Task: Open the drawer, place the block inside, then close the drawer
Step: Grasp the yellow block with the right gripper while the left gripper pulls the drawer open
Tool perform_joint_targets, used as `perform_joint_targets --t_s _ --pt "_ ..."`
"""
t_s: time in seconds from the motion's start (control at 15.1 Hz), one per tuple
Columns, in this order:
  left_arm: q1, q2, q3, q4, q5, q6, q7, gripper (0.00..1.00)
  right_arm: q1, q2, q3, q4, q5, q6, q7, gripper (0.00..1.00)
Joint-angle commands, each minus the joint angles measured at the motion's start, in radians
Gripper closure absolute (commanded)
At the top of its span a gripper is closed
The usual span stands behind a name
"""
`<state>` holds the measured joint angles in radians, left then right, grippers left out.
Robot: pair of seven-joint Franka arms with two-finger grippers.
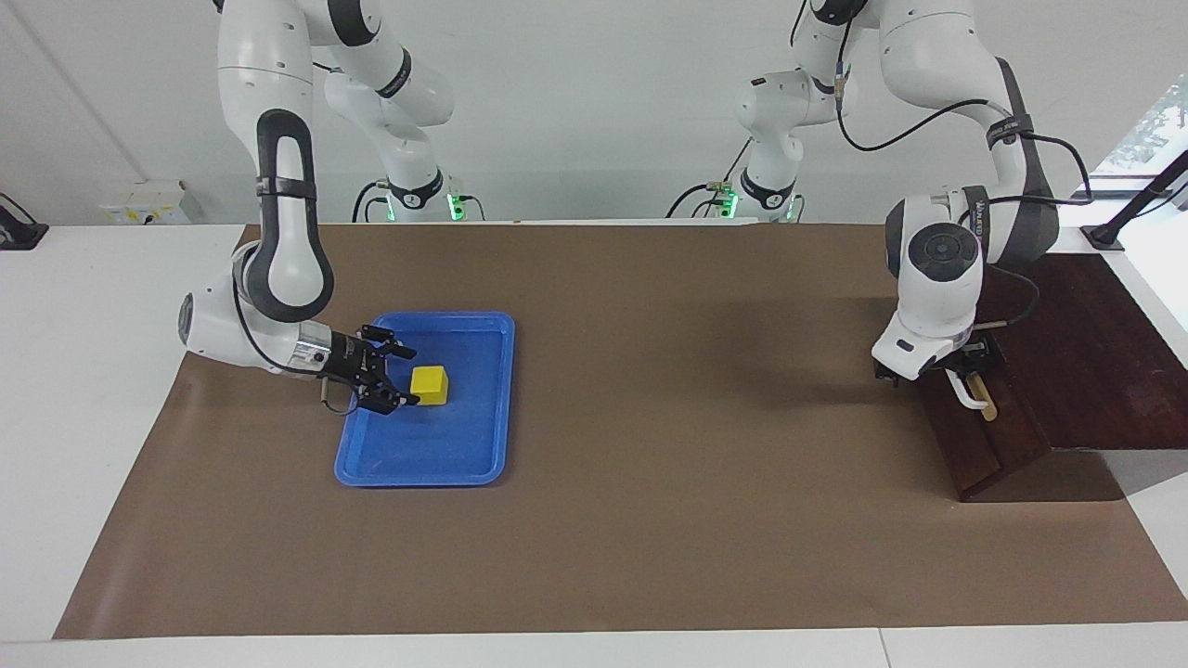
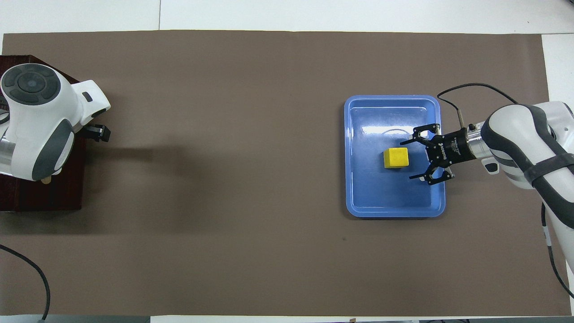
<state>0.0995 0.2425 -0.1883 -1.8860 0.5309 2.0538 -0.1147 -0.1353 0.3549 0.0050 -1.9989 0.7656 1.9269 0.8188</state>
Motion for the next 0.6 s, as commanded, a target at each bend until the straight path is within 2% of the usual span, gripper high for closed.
perform_joint_targets --t_s 0.0,0.4,0.46,0.53 --pt "-0.007 -0.032 -0.005 -0.042 0.014 0.025 -0.063 0.0 -0.004 -0.011 0.003 -0.026 0.046 0.021 -0.043 0.0" --pt "-0.079 -0.035 -0.005 -0.038 -0.012 -0.017 -0.068 0.0 -0.003 -0.011 0.004 -0.035 0.047 0.043 -0.058 0.0" --pt "-0.092 -0.035 -0.005 -0.035 -0.02 -0.021 -0.068 0.0 -0.003 -0.013 0.004 -0.04 0.047 0.047 -0.059 0.1" --pt "-0.095 -0.035 -0.005 -0.035 -0.022 -0.026 -0.068 0.0 -0.003 -0.013 0.004 -0.038 0.053 0.047 -0.058 0.29"
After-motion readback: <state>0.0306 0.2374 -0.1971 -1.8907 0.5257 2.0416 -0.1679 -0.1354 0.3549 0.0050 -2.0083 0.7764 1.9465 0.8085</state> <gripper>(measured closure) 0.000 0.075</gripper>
